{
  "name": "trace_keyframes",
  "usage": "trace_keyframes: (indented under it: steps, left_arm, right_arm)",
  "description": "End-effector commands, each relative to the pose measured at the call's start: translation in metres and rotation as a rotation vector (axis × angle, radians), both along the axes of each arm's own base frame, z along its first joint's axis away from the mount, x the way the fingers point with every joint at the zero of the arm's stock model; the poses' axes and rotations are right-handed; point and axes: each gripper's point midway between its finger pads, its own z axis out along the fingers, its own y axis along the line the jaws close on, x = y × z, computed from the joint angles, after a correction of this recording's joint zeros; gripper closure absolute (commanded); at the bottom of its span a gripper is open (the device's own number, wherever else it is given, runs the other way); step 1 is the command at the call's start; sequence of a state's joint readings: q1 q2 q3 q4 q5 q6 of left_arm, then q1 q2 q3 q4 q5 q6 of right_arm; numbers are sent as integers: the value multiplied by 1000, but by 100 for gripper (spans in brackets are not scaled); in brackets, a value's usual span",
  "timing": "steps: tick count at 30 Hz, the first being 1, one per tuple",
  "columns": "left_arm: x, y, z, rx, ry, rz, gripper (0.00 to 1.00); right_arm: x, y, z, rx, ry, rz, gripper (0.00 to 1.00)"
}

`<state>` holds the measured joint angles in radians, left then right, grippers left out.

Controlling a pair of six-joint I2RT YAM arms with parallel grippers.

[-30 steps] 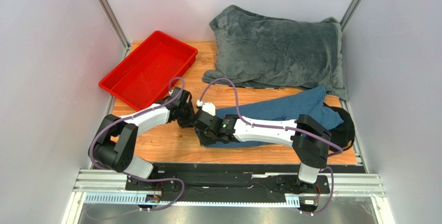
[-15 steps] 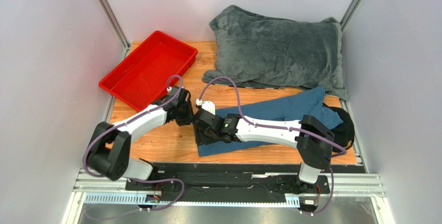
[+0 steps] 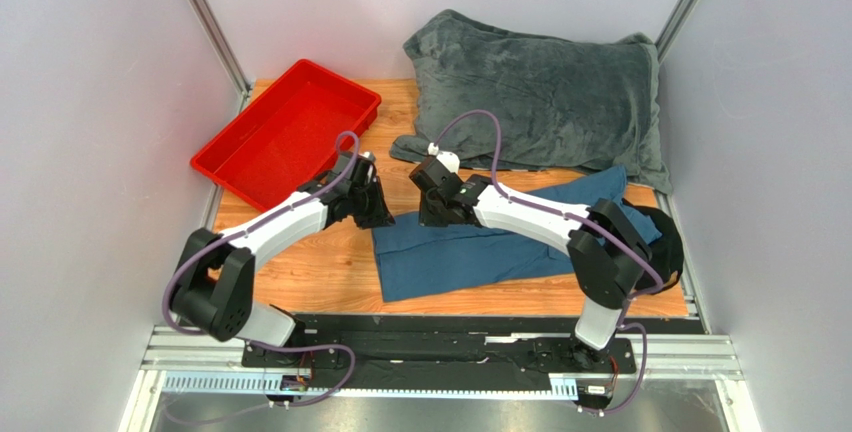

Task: Roll the t-shirts
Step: Roll the T-shirt to the center of the board.

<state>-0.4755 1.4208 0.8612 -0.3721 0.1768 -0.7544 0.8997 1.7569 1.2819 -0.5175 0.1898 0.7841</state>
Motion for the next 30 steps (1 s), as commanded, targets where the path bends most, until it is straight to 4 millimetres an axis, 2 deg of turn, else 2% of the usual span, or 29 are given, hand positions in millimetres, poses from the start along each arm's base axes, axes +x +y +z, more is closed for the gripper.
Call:
trace_keyframes:
  steps: [1, 5, 9, 11, 14, 15, 20, 23, 26, 30]
  left_arm:
    - [-9, -14, -24, -37, 102, 9, 100]
    - [-25, -4, -53, 4, 185, 48, 100]
    - [-30, 12, -64, 80, 203, 92, 100]
    - [-31, 14, -64, 93, 206, 94, 100]
    - [-27, 13, -52, 92, 174, 72, 100]
    - [-25, 12, -45, 86, 159, 62, 100]
    - [-7, 4, 6, 42, 28, 22, 100]
    - [2, 0, 16, 42, -1, 4, 100]
    - [11, -3, 9, 66, 12, -12, 100]
    - [18, -1, -14, 121, 55, -14, 100]
  right_arm:
    - [-6, 4, -30, -30, 51, 9, 100]
    - [-21, -4, -58, -41, 117, 3, 100]
    - [-32, -15, -79, -65, 153, -8, 100]
    - [-34, -18, -83, -77, 157, -5, 100]
    - [-31, -17, -72, -69, 137, 1, 100]
    - [-27, -13, -59, -52, 113, 10, 100]
    - [-11, -1, -16, -24, 34, 45, 100]
    - [3, 10, -5, 2, 16, 63, 100]
    - [14, 22, -8, 25, 10, 78, 100]
    - [29, 31, -16, 62, 25, 76, 100]
